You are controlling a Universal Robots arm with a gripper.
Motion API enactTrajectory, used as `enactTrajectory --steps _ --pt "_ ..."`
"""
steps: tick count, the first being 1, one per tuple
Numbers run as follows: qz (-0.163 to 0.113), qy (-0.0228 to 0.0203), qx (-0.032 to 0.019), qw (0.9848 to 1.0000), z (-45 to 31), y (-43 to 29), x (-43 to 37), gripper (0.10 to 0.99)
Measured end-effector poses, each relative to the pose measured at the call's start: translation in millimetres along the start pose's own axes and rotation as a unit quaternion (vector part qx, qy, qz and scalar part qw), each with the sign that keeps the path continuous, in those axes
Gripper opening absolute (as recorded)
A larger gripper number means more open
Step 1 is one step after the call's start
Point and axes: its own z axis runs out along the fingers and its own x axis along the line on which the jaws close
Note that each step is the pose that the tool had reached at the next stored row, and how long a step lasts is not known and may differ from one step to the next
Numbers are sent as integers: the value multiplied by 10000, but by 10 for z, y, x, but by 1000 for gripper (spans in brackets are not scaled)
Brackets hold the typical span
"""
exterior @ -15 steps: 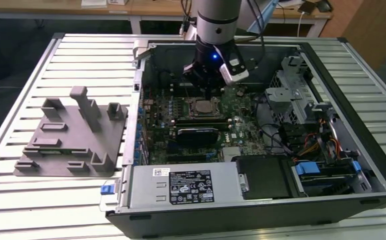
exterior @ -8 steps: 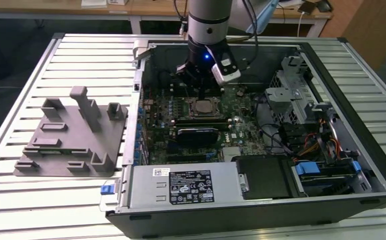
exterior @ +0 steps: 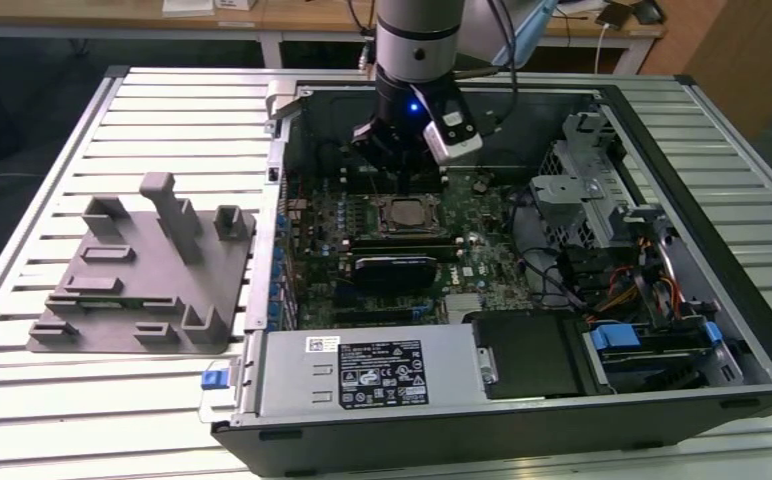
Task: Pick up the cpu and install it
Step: 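Install the first cpu locking lever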
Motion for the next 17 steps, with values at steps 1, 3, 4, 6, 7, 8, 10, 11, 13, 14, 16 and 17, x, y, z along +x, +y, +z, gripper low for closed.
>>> enactTrajectory --steps 1,3,4,6,7,8,10,11,13,14,16,17 --pt "0 0 1 10000 -15 0 0 106" --pt "0 0 0 10000 -43 1 -1 106" --pt "0 0 0 10000 -48 2 -1 106" --pt "0 -3 -1 10000 -47 1 5 106" --pt "0 -5 0 10000 -49 -1 32 106" --pt "0 -6 0 10000 -49 -2 50 106" --pt "-1 -8 -1 10000 -49 -5 85 106" --pt "-1 -8 -1 10000 -50 -6 102 106" --pt "0 -13 -1 10000 -50 -8 136 106" --pt "0 -18 -1 10000 -50 -9 147 106" --pt "-1 -25 -1 10000 -58 -9 152 106" --pt "-1 -28 -2 10000 -66 -9 151 106"
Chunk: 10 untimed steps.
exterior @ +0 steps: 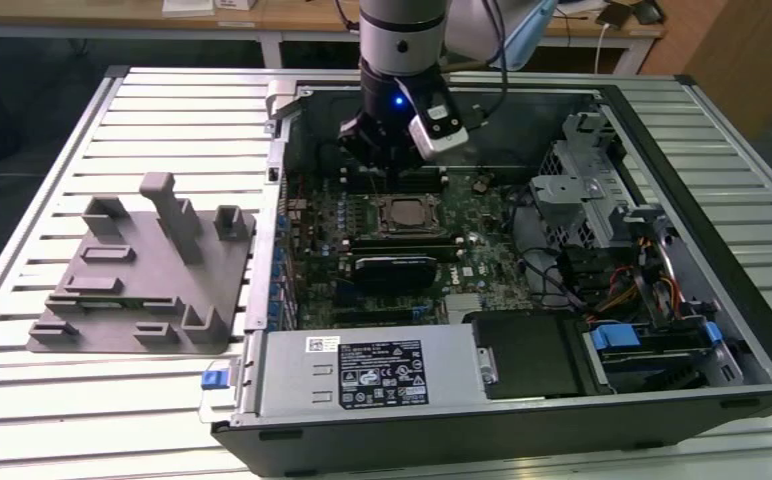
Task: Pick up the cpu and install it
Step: 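Install the first cpu locking lever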
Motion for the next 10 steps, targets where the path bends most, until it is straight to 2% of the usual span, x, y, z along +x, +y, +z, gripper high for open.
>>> enactTrajectory --steps 3,6,10 --pt "0 -7 0 10000 -36 1 0 106" --pt "1 -12 -2 10000 -40 1 7 106" --pt "0 -28 -3 10000 -42 -6 95 106"
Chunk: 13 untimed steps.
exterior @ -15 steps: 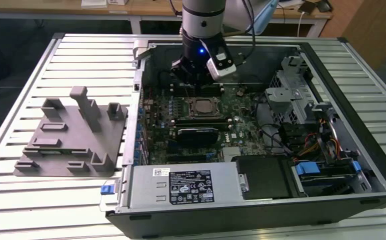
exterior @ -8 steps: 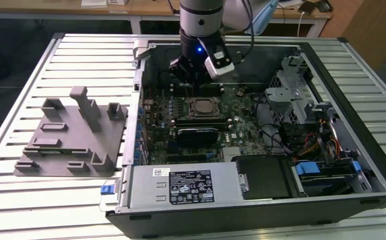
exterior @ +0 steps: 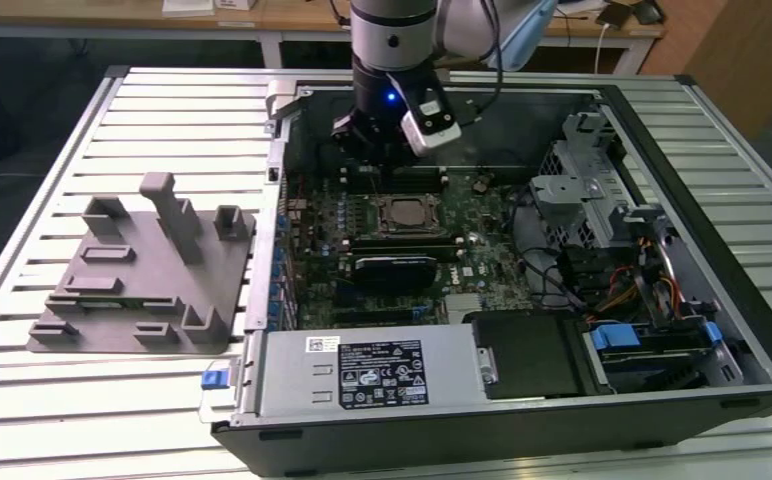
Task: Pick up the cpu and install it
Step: 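Install the first cpu locking lever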
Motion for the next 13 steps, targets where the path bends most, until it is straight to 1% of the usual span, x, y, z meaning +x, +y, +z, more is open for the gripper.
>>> enactTrajectory --steps 6,10,11,13 --pt "0 -14 -1 10000 -3 -10 133 106" --pt "-1 -17 -9 10000 -2 -15 200 106" --pt "4 -7 -147 9999 4 -23 273 106" --pt "8 6 -320 9995 6 -26 280 106"
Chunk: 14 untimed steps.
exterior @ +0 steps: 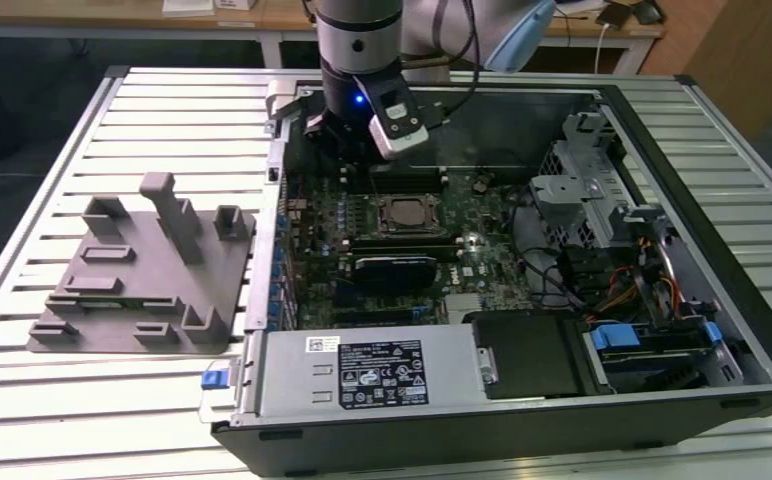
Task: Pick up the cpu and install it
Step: 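Install the first cpu locking lever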
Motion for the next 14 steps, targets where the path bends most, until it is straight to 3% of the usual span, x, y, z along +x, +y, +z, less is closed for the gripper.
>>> enactTrajectory --steps 3,9,12,14 --pt "7 13 -192 9998 0 -1 0 106" --pt "7 15 -206 9998 0 -3 20 106" --pt "9 19 -258 9997 6 -6 49 106" --pt "13 30 -407 9992 9 -7 53 106"
